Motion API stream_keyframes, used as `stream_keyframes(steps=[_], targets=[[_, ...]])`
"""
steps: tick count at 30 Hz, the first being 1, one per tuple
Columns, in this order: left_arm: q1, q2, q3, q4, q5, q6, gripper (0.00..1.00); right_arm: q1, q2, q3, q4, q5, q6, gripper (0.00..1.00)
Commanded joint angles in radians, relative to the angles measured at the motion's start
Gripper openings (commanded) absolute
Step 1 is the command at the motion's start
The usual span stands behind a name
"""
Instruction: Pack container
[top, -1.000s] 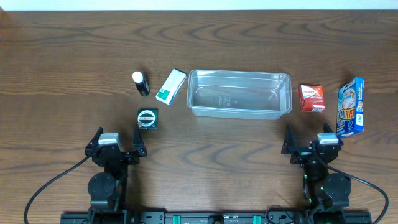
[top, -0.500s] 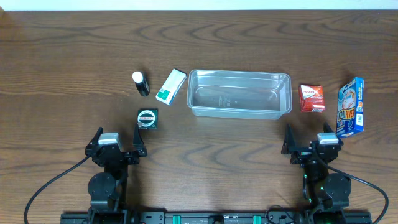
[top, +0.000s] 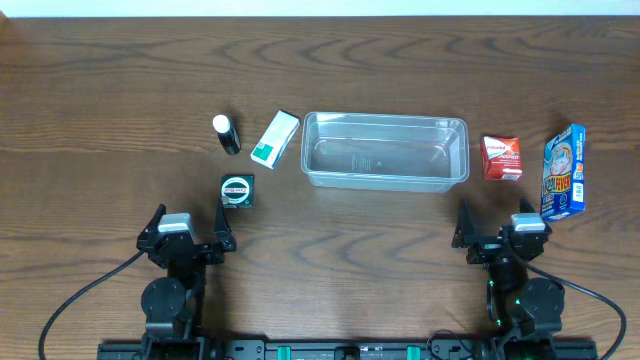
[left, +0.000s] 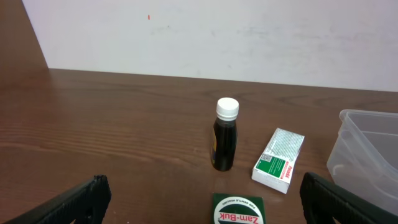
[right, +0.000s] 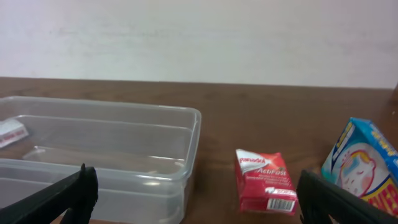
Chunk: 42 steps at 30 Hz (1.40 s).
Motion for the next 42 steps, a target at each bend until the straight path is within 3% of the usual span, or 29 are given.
stream_keyframes(steps=[1,7,13,21,25,33,42], targets=[[0.007,-0.005,-0.034,-0.014,-0.005,0.010,0.98,-0.012,0.003,0.096,-0.061,0.003,0.040,0.99],[0.007,-0.005,-0.034,-0.014,-0.005,0.009,0.98,-0.013,0.165,0.442,-0.291,0.075,0.034,0.99],[0.007,-0.005,-0.034,-0.014,-0.005,0.009,0.98,-0.012,0.485,0.867,-0.479,0.014,-0.030,0.98],[0.007,-0.005,-0.034,-0.014,-0.005,0.010,0.98,-0.087,0.934,1.359,-0.929,0.064,-0.148,0.99],[0.007,-0.005,-0.034,-0.014,-0.005,0.010,0.98,-0.179,1.118,1.456,-1.011,0.028,-0.147,0.99],[0.007,-0.005,-0.034,-0.014,-0.005,0.009,0.98,-0.332,1.359,1.466,-1.017,0.061,-0.159,0.99],[0.007,-0.005,-0.034,-0.014,-0.005,0.009,0.98,-0.426,1.491,1.466,-0.888,0.101,-0.155,0.99]])
